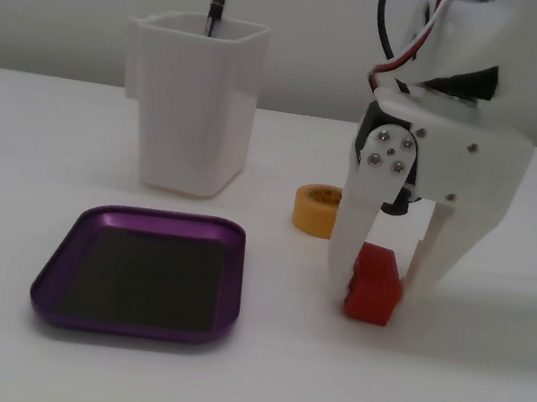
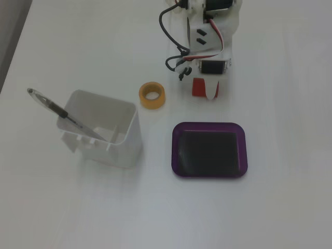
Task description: Pick up the red cube and place it in the box.
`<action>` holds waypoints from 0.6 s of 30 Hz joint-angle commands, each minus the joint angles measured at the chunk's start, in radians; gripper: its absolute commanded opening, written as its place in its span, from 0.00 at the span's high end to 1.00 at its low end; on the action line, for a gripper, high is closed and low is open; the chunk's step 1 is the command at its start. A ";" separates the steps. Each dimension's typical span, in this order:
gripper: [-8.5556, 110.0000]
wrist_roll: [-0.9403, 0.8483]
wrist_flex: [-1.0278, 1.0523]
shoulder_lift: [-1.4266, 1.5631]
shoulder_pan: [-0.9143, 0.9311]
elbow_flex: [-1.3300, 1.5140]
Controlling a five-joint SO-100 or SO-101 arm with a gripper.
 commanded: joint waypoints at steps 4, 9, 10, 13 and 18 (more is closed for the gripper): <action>0.93 -0.002 0.063 0.049 -0.002 -0.021; 0.93 0.002 0.146 0.255 -0.031 -0.074; 0.93 0.000 0.149 0.301 -0.057 -0.084; 0.93 -0.002 0.153 0.413 -0.135 -0.107; 0.93 -0.002 0.146 0.515 -0.259 -0.167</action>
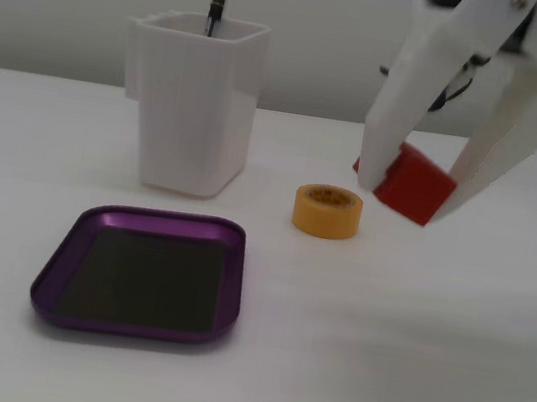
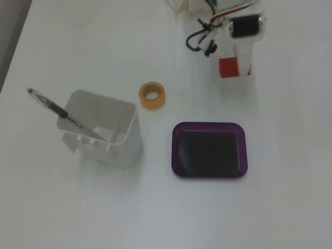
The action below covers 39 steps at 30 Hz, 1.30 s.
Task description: Pick up the red cube and place it in the box.
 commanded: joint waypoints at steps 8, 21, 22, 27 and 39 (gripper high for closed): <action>0.93 -0.005 -0.101 -0.006 -0.051 -0.150; 0.93 -0.066 -0.245 -0.565 0.003 -0.540; 0.93 -0.066 -0.245 -0.604 0.026 -0.571; 0.93 -0.061 -0.244 -0.764 0.114 -0.678; 0.93 -0.067 -0.210 -0.833 0.124 -0.673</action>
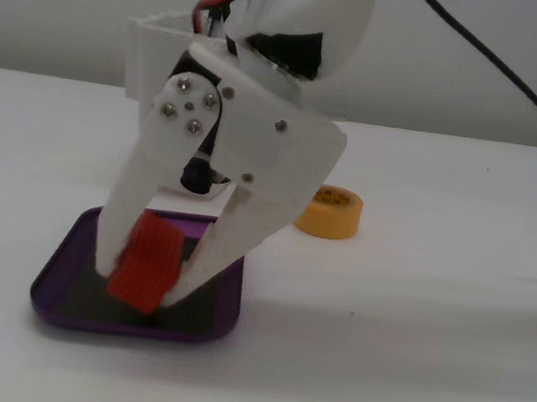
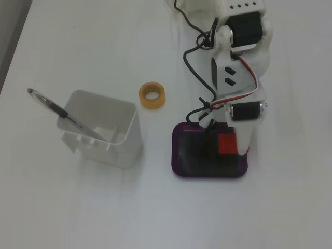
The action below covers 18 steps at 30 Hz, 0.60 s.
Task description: Pick up the red cube and place it in the box.
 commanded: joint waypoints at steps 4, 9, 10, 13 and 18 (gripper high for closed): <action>0.93 -0.005 0.009 0.006 0.006 -0.043; 0.93 -0.005 0.023 0.006 0.012 -0.043; 0.93 -0.005 0.035 0.006 0.008 -0.043; 0.93 -0.005 0.037 0.005 0.006 -0.043; 0.93 -0.005 0.037 0.005 0.014 -0.043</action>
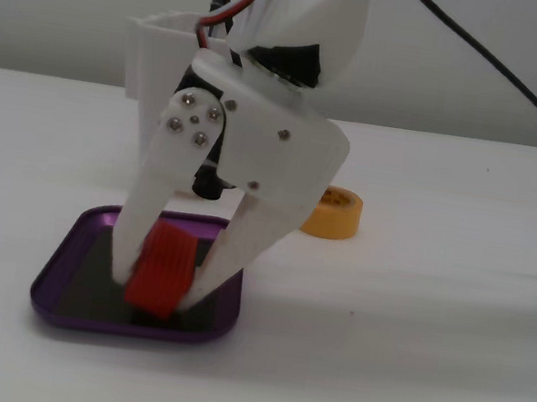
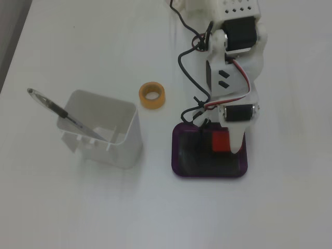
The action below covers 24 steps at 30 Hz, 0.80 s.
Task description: Pick up the red cube and place it in the box.
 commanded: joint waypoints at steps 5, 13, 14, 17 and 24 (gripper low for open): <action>0.93 -0.003 0.012 0.017 0.005 -0.043; 0.83 0.000 0.014 0.029 0.000 -0.043; 0.82 0.005 0.021 0.031 0.002 -0.043; 0.80 0.005 0.074 0.034 0.005 -0.061; 0.80 0.006 0.334 0.035 0.005 -0.328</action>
